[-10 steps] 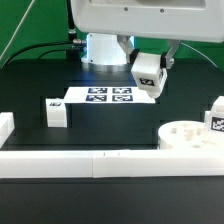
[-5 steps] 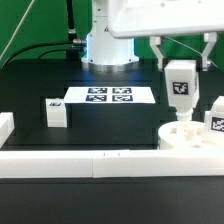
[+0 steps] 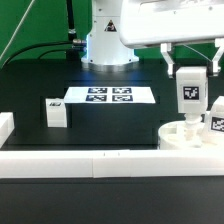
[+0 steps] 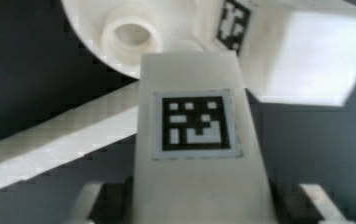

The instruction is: Assemble stool

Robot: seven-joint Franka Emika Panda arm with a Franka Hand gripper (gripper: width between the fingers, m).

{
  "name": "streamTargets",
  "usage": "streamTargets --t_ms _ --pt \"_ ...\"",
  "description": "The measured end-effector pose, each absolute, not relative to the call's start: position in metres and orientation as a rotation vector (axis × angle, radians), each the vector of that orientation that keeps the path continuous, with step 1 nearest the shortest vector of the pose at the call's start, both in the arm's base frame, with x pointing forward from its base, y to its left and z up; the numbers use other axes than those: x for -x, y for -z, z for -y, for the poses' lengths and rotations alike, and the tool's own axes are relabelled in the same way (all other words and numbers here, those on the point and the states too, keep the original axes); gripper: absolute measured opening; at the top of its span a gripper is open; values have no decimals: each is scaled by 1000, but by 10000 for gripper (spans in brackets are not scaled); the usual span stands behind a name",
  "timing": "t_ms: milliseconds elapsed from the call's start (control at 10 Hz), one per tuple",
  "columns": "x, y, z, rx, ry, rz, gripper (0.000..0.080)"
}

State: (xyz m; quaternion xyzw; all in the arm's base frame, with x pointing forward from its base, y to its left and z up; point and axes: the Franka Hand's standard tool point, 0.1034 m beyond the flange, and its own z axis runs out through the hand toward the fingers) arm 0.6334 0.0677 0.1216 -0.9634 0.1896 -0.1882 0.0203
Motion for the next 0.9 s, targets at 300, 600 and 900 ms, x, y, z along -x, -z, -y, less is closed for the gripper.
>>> streamTargets --t_ms 300,600,900 --pt "-635 -122 -55 3029 594 -490 337" --pt "-631 -109 -52 3048 573 -477 337" --pt "-629 -102 -55 3055 565 -466 337"
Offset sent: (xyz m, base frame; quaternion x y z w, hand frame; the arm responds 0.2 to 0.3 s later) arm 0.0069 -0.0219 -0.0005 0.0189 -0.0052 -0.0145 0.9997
